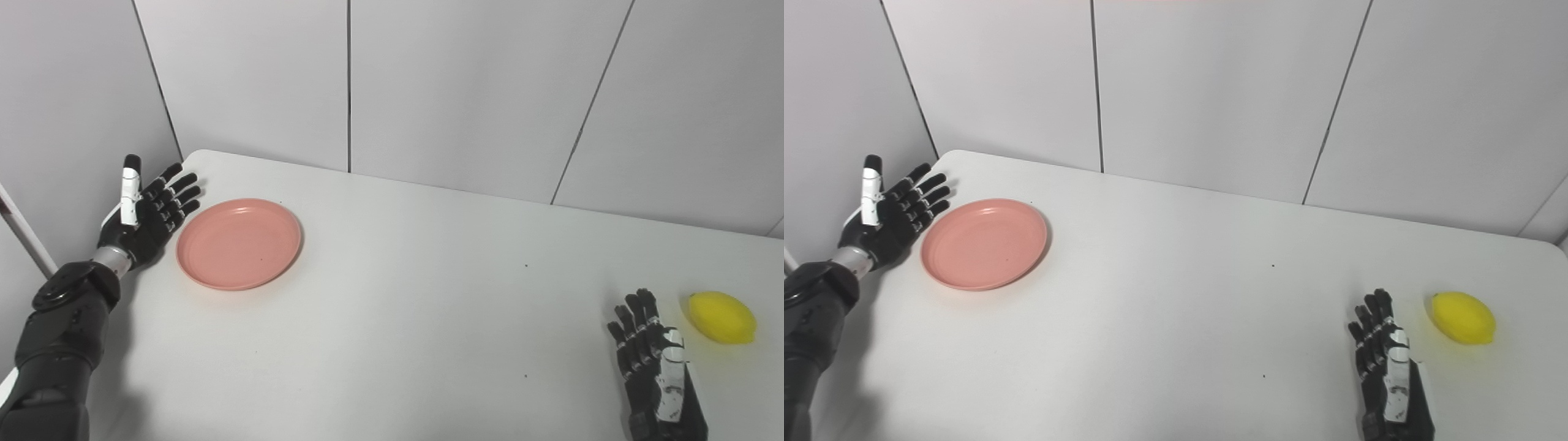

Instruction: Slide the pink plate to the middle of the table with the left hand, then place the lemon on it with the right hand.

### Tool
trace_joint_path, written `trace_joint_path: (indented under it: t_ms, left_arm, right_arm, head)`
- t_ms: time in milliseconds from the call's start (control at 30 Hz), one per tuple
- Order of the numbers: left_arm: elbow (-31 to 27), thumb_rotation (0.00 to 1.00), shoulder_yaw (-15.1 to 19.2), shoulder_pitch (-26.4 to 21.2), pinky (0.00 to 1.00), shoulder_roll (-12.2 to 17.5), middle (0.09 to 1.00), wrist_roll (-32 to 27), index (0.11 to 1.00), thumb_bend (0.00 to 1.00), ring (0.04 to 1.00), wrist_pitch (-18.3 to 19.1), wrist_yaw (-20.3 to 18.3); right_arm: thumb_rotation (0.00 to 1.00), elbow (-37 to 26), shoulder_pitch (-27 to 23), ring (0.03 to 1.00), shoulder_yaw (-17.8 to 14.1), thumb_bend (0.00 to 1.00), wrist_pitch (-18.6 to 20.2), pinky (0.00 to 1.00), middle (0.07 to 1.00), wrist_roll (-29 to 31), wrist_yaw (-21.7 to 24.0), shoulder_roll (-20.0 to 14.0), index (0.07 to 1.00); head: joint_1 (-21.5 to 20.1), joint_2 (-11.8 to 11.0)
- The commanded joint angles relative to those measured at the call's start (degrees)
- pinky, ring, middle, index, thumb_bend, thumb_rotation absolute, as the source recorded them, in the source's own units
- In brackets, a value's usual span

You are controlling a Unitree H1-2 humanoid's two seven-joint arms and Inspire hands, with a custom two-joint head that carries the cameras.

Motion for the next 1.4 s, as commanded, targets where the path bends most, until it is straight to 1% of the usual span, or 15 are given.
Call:
trace_joint_path:
  t_ms: [0, 233, 333, 433, 533, 600, 633, 700, 767, 867, 933, 1100, 1167, 1300, 1367]
  left_arm:
    - [0.1, 0.96, 0.7, -3.2, 1.00, 1.9, 0.918, -0.8, 0.932, 0.92, 0.925, -1.7, -1.4]
    - [2.4, 0.94, 1.7, -3.8, 1.00, 1.4, 0.919, -2.1, 0.925, 0.94, 0.936, -1.2, -3.1]
    - [3.7, 0.95, 1.6, -4.4, 1.00, 1.3, 0.922, -2.1, 0.927, 0.94, 0.935, -2.0, -4.1]
    - [3.9, 0.97, 0.8, -4.6, 0.96, 1.1, 0.890, -1.3, 0.919, 0.95, 0.914, -2.6, -4.3]
    - [5.3, 0.99, 0.0, -5.0, 0.96, 1.0, 0.886, -1.0, 0.912, 0.94, 0.910, -3.7, -6.0]
    - [6.1, 0.97, -0.4, -5.2, 0.94, 0.8, 0.862, -1.0, 0.890, 0.92, 0.887, -4.8, -6.7]
    - [6.1, 0.96, -0.6, -5.2, 0.91, 0.6, 0.845, -0.9, 0.879, 0.93, 0.863, -5.2, -6.7]
    - [7.4, 0.96, -0.9, -5.6, 0.91, 0.5, 0.850, -0.8, 0.883, 0.92, 0.859, -6.3, -7.5]
    - [7.3, 0.94, -1.1, -5.5, 0.89, 0.1, 0.846, -0.7, 0.877, 0.93, 0.849, -6.6, -7.4]
    - [7.3, 0.91, -1.3, -5.4, 0.87, -0.4, 0.842, -0.2, 0.871, 0.96, 0.840, -6.9, -6.0]
    - [7.9, 0.92, -1.4, -5.4, 0.85, -0.6, 0.845, 0.0, 0.874, 0.96, 0.827, -7.2, -6.0]
    - [6.0, 0.92, -1.4, -4.4, 0.81, -1.9, 0.846, -0.6, 0.859, 0.94, 0.819, -6.1, -6.3]
    - [3.4, 0.93, -1.5, -3.6, 0.80, -2.7, 0.858, -0.7, 0.875, 0.93, 0.817, -4.9, -5.8]
    - [-2.8, 0.93, -0.6, -1.7, 0.79, -4.9, 0.844, -1.8, 0.866, 0.92, 0.806, -1.7, -3.3]
    - [-5.7, 0.91, -0.2, -0.7, 0.78, -6.2, 0.827, -1.9, 0.851, 0.93, 0.804, -1.2, -1.4]
  right_arm:
    - [1.00, 4.7, 2.9, 1.000, 1.1, 0.70, -1.8, 1.00, 0.999, 0.8, 0.9, 2.1, 0.993]
    - [1.00, 4.9, 2.9, 1.000, 1.2, 0.71, -2.0, 1.00, 1.000, 0.9, 1.3, 2.1, 0.994]
    - [1.00, 4.7, 3.0, 1.000, 1.1, 0.71, -1.7, 1.00, 1.000, 1.4, 1.3, 2.3, 0.995]
    - [1.00, 4.6, 3.0, 1.000, 1.2, 0.70, -1.9, 1.00, 0.997, 1.4, 1.3, 2.4, 0.991]
    - [1.00, 4.4, 3.1, 0.996, 1.4, 0.71, -2.1, 1.00, 0.991, 0.6, 1.0, 2.3, 0.984]
    - [1.00, 4.5, 3.1, 1.000, 1.5, 0.72, -2.3, 1.00, 0.994, 0.6, 1.1, 2.3, 0.987]
    - [1.00, 4.5, 3.1, 0.998, 1.5, 0.71, -2.4, 1.00, 0.992, 0.7, 1.2, 2.4, 0.987]
    - [1.00, 4.6, 3.1, 0.996, 1.5, 0.71, -2.5, 1.00, 0.989, 0.9, 1.2, 2.5, 0.985]
    - [1.00, 4.5, 3.2, 0.995, 1.5, 0.71, -2.6, 1.00, 0.987, 0.6, 1.0, 2.5, 0.982]
    - [1.00, 4.1, 3.3, 0.994, 1.6, 0.71, -2.4, 1.00, 0.984, 0.6, 0.9, 2.6, 0.982]
    - [1.00, 4.0, 3.3, 0.992, 1.6, 0.71, -2.2, 1.00, 0.983, 0.7, 0.9, 2.6, 0.983]
    - [1.00, 3.5, 3.4, 0.988, 1.6, 0.72, -1.8, 1.00, 0.980, 0.7, 0.7, 2.6, 0.981]
    - [1.00, 3.5, 3.4, 0.988, 1.7, 0.72, -1.8, 1.00, 0.979, 0.7, 0.7, 2.5, 0.981]
    - [1.00, 3.1, 3.5, 0.987, 1.7, 0.72, -1.6, 1.00, 0.980, 0.6, 0.5, 2.6, 0.983]
    - [1.00, 3.0, 3.5, 0.986, 1.8, 0.72, -1.4, 1.00, 0.980, 0.6, 0.5, 2.6, 0.983]
  head:
    - [0.1, 0.0]
    - [-0.2, 0.2]
    - [-0.3, 0.3]
    - [-0.4, 0.3]
    - [-0.5, 0.4]
    - [-0.6, 0.5]
    - [-0.6, 0.5]
    - [-0.7, 0.5]
    - [-0.8, 0.6]
    - [-0.9, 0.8]
    - [-0.9, 0.9]
    - [-1.1, 1.1]
    - [-1.1, 1.1]
    - [-1.2, 1.2]
    - [-1.3, 1.3]
